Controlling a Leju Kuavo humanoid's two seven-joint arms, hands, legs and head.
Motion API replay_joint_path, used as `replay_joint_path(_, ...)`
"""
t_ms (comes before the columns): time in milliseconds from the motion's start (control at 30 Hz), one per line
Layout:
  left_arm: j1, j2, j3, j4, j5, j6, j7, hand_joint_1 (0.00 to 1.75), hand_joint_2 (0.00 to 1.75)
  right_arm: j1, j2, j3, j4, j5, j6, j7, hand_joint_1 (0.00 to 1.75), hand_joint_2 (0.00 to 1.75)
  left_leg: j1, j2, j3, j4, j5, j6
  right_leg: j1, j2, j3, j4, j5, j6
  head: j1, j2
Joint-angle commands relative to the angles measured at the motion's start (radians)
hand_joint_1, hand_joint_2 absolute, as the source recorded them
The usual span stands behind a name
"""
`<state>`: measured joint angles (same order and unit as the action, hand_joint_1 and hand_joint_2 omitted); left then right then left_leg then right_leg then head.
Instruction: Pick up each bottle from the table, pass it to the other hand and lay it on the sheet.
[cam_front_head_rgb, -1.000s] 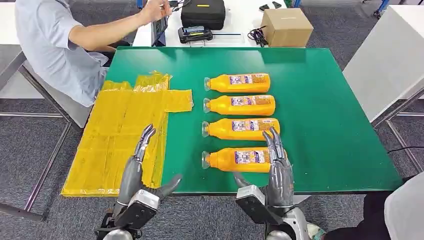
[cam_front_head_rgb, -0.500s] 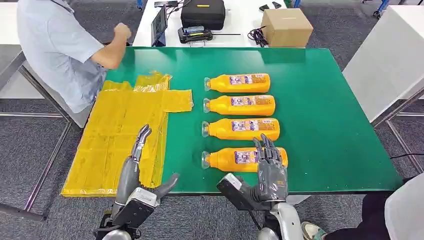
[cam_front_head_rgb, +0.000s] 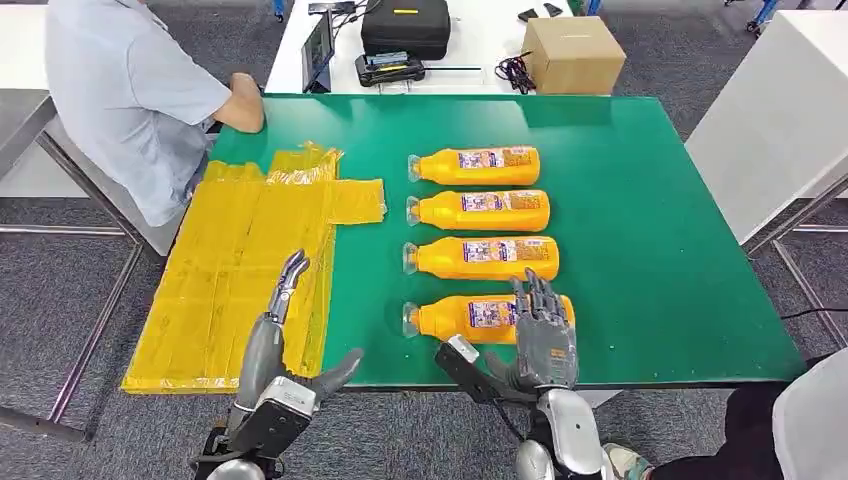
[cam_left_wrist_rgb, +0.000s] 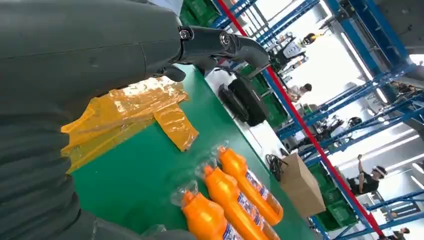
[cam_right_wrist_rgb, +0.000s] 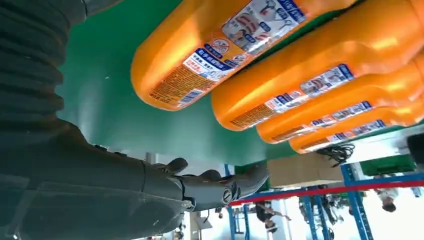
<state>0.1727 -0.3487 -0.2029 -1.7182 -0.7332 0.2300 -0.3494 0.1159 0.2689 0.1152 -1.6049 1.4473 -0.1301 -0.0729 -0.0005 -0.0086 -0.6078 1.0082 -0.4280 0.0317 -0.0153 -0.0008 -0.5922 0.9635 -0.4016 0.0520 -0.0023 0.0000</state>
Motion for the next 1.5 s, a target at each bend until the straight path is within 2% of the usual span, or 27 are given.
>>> replay_joint_path(33,-0.014,0.000,-0.053,0.071,0.011,-0.023,0.019,0.00,1.75,-0.075,-0.062,-0.034,0.126,0.048,0.020,0.044,0.00,1.75,0.001,0.001,0.005,-0.002,-0.001,-0.001,0.001,0.000,0.006,-0.002,-0.001,-0.001,0.000,0.000)
replay_joint_path(600,-0.019,0.000,-0.073,0.065,0.045,-0.020,0.000,0.00,1.75,-0.095,-0.071,-0.110,0.201,0.012,0.042,0.029,0.00,1.75,0.000,0.000,0.002,-0.001,0.000,-0.001,0.001,0.000,0.002,-0.001,0.000,-0.001,0.000,0.000)
replay_joint_path(700,-0.018,0.000,-0.072,0.055,0.047,-0.018,0.000,0.00,1.75,-0.095,-0.079,-0.118,0.218,0.007,0.047,0.025,0.00,1.75,0.001,0.000,0.007,0.000,-0.003,-0.002,0.001,-0.001,0.007,-0.001,-0.003,-0.002,0.000,0.000)
replay_joint_path(733,-0.018,0.000,-0.071,0.056,0.047,-0.017,0.000,0.00,1.75,-0.097,-0.079,-0.119,0.222,0.005,0.048,0.023,0.00,1.75,0.001,0.000,0.004,0.000,-0.001,-0.001,0.001,-0.001,0.004,-0.001,-0.001,-0.001,0.000,0.000)
replay_joint_path(900,-0.033,0.000,-0.060,0.018,0.095,0.013,-0.011,0.00,1.75,-0.144,-0.095,-0.126,0.266,0.017,0.014,0.005,0.00,1.75,0.000,0.000,0.002,0.000,-0.001,-0.001,0.001,0.000,0.002,-0.001,0.000,-0.001,0.000,0.000)
replay_joint_path(1300,-0.051,0.000,-0.079,0.055,0.122,-0.006,-0.009,0.00,1.75,-0.215,-0.111,-0.116,0.373,0.036,0.013,0.001,0.00,1.75,0.001,0.002,0.007,0.000,-0.003,-0.002,0.002,0.001,0.007,-0.001,-0.002,-0.002,0.000,0.000)
replay_joint_path(1400,-0.054,0.000,-0.080,0.058,0.123,-0.010,-0.011,0.00,1.75,-0.226,-0.111,-0.116,0.393,0.033,0.014,0.001,0.00,1.75,0.001,0.000,0.002,0.000,0.000,-0.001,0.001,0.000,0.003,-0.001,0.000,-0.001,0.000,0.000)
replay_joint_path(1467,-0.059,0.000,-0.082,0.069,0.123,-0.009,-0.011,0.00,1.75,-0.242,-0.114,-0.115,0.425,0.031,0.014,0.001,0.00,1.75,0.001,0.000,0.006,0.000,-0.003,-0.002,0.001,0.000,0.007,-0.001,-0.002,-0.002,0.000,0.000)
replay_joint_path(1500,-0.059,0.000,-0.082,0.071,0.123,-0.009,-0.011,0.00,1.75,-0.243,-0.114,-0.115,0.429,0.030,0.013,0.001,0.00,1.75,0.001,0.000,0.004,-0.001,-0.001,-0.001,0.001,0.000,0.004,-0.001,-0.001,-0.001,0.000,0.000)
